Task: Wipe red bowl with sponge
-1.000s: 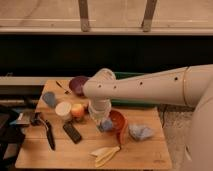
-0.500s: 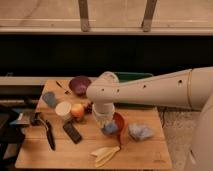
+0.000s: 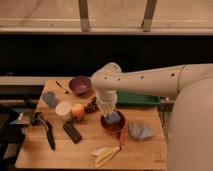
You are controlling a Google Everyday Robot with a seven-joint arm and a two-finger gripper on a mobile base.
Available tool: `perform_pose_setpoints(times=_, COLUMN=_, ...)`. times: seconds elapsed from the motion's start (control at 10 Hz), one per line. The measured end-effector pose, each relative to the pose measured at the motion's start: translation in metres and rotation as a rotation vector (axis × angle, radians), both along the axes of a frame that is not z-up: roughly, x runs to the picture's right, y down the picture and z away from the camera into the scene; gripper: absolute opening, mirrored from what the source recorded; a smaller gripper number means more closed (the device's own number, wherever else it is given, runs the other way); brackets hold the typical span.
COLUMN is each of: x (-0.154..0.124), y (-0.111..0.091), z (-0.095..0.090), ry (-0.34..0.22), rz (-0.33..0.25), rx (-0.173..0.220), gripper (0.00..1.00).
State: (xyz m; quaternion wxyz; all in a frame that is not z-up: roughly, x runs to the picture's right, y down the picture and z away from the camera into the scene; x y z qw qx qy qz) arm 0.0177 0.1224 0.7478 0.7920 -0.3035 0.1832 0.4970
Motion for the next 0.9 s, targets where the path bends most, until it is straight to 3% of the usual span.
perform_pose_setpoints(times=0.2, x=-0.005, y=0.009, z=-0.005, ry=-0.015, rz=-0.014, rx=-0.014, gripper=0.08)
perform_pose_setpoints(times=0.6, x=-0.017, y=0.048, z=-0.037, ry=-0.012, rz=-0.008, rx=-0.023, gripper=0.08)
perform_pose_setpoints(times=0.9, x=-0.012, y=0.048, z=-0.042, ry=-0.004, rz=0.028, rx=-0.016, gripper=0.08)
